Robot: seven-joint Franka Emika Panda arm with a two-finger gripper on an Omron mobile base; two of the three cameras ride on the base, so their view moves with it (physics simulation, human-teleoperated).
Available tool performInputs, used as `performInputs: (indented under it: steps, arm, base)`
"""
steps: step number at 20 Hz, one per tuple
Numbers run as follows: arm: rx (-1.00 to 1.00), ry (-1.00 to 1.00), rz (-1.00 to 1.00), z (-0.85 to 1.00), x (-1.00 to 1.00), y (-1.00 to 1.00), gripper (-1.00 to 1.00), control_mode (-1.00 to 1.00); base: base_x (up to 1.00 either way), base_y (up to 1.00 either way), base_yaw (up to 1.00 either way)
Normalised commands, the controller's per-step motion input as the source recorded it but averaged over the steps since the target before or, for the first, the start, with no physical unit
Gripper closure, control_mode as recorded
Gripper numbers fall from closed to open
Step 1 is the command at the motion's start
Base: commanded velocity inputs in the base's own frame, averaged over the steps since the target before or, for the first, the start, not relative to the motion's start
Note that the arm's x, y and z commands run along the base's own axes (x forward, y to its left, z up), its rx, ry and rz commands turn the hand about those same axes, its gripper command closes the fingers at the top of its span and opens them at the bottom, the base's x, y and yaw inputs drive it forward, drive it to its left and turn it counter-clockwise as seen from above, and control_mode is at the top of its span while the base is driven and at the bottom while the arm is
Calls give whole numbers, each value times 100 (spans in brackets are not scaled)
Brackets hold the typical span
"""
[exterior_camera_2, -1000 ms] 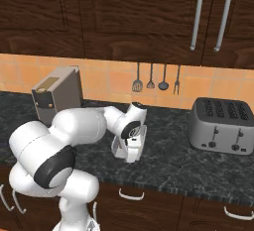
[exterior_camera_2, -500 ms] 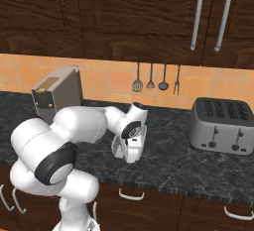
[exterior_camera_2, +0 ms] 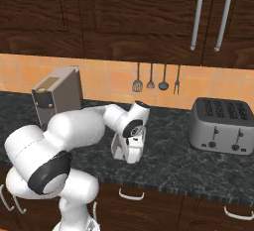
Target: Take the meat container that has the chicken drumstick and place it on the second highest rack of the freezer. Then take the vegetable container that has the potato and lemon wedge and place it on the highest rack of the freezer.
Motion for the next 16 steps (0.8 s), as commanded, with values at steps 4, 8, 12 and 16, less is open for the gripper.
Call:
performInputs:
  steps: [4,8,12,16]
  arm:
    - [0,-11,0,100,-83,3,100,-100]
    - [0,-17,-1,98,-84,9,100,-100]
    - [-1,-26,-3,86,-88,27,100,-100]
    - [-19,-38,-2,47,-59,86,100,-100]
  base:
    - [0,0,0]
    - [0,0,0]
    - [0,0,0]
    - [0,0,0]
